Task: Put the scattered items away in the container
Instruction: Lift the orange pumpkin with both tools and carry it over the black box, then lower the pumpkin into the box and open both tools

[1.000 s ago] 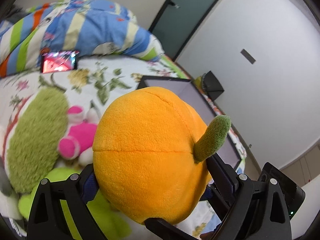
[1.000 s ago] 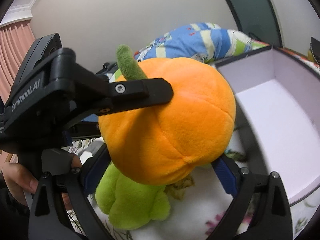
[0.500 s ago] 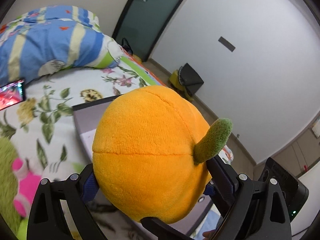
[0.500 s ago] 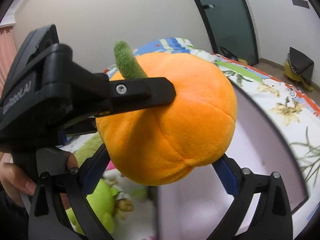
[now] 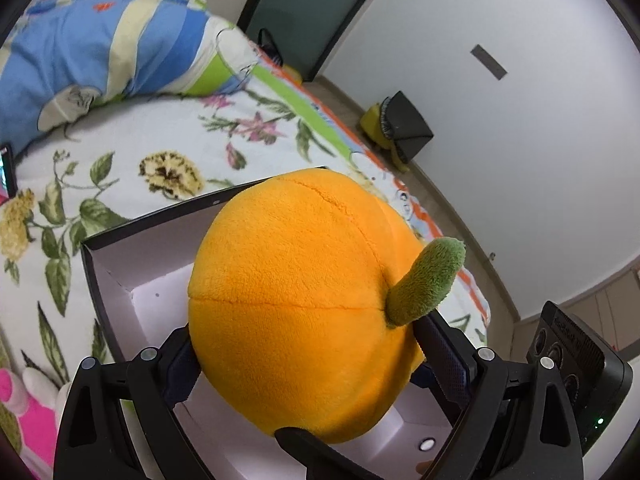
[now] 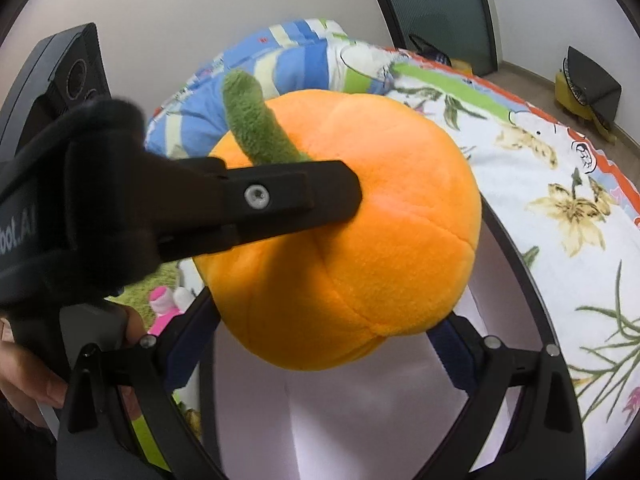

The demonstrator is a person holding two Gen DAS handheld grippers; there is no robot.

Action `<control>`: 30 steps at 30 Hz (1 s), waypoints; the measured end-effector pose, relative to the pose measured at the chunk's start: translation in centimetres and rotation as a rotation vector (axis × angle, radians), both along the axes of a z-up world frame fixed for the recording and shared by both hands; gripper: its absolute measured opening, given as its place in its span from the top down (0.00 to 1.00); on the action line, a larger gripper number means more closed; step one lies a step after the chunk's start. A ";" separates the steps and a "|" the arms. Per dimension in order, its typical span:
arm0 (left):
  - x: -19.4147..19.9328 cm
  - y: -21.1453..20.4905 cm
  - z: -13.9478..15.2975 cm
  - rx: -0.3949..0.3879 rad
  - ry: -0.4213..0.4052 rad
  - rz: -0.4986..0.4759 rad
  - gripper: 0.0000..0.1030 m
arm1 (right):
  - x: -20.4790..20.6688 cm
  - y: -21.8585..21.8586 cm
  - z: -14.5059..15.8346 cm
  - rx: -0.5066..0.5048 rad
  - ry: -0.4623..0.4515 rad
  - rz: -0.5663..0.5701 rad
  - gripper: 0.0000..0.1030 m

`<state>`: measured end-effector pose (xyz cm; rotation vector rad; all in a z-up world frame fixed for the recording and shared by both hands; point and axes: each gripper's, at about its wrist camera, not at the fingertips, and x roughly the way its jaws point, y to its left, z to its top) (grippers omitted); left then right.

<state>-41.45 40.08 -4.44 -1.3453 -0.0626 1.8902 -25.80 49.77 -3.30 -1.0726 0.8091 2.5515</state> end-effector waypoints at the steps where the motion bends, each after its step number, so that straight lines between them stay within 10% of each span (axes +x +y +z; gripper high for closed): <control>1: -0.2 0.0 -0.3 -0.007 -0.005 0.004 0.08 | -0.4 0.4 -0.4 -0.012 -0.009 0.006 0.04; 18: -1.9 -2.2 -1.4 -0.023 -0.030 0.075 0.07 | -4.5 2.8 -3.6 -0.019 -0.120 -0.023 0.05; 30: 1.9 -11.1 4.4 0.154 0.078 0.189 0.07 | -3.0 2.7 -3.1 -0.093 -0.120 -0.039 0.07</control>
